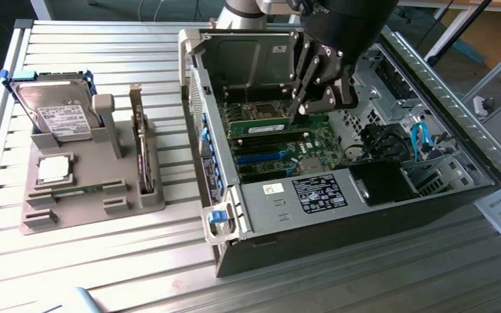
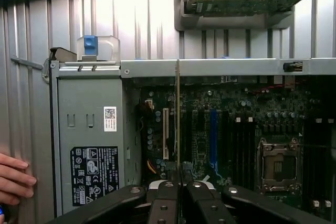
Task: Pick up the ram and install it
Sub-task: 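Pick up the ram and move it above insertion slot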
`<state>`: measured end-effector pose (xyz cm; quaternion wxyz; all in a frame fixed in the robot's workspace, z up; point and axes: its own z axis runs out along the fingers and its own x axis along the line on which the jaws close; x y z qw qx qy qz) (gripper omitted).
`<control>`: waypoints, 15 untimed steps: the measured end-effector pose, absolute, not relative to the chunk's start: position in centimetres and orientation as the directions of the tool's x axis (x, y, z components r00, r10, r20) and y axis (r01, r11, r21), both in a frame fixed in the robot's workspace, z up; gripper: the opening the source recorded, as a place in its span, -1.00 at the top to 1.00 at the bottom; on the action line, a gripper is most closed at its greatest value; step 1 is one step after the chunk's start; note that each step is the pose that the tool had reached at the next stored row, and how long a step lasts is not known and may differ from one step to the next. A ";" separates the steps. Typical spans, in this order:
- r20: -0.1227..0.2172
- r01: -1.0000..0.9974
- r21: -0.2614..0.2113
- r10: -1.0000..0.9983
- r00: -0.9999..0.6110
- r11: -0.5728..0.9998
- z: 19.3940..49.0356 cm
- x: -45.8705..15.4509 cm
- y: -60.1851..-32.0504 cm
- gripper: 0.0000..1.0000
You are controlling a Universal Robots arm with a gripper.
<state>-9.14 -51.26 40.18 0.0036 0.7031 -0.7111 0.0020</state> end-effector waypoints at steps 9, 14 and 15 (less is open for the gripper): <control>0.008 -1.000 0.002 -1.000 -0.011 0.011 40.2 -7.0 -51.4 0.76; 0.008 -1.000 0.002 -1.000 -0.011 0.011 40.2 -5.2 -51.6 0.76; 0.008 -1.000 0.002 -1.000 -0.011 0.011 40.2 -5.0 -51.6 0.76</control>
